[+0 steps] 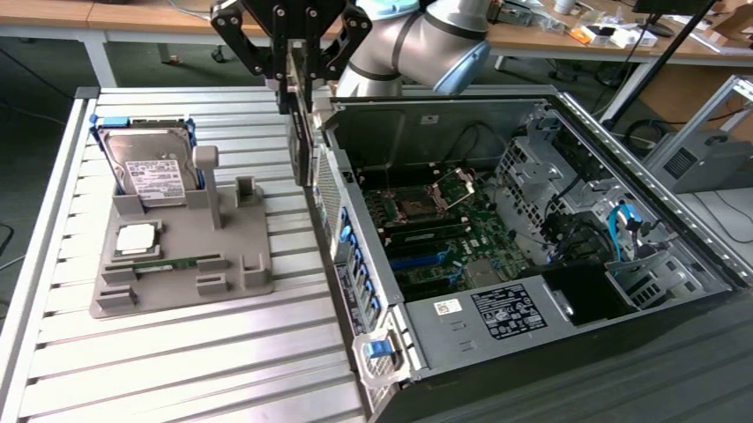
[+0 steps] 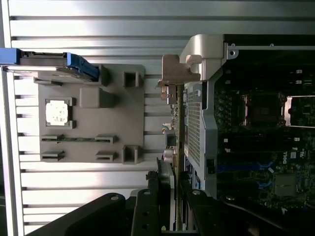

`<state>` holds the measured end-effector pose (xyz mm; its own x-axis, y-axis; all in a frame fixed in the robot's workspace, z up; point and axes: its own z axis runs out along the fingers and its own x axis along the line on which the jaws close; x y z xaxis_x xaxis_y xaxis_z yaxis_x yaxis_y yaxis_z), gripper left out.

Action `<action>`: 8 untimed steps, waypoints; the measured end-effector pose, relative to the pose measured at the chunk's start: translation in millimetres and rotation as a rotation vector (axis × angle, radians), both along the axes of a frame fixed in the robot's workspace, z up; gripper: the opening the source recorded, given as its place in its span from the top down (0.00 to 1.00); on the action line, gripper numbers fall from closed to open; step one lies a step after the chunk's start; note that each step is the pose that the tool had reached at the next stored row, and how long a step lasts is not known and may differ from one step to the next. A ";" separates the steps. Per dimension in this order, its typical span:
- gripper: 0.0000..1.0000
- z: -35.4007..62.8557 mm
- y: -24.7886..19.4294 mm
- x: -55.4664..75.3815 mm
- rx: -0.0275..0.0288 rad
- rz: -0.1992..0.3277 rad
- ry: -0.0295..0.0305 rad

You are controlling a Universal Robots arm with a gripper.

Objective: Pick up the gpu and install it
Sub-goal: 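Pick up the gpu and move the gpu toward the slot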

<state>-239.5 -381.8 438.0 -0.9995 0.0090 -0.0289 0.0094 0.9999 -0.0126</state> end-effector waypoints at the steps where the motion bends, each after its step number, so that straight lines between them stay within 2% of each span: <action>1: 0.73 0.0 0.0 0.5 0.0000 0.000 0.0000; 8: 0.73 0.0 0.0 5.5 0.0000 0.000 0.0000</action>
<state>-234.0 -381.8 438.0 -0.9995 0.0090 -0.0289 0.0094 0.9999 -0.0126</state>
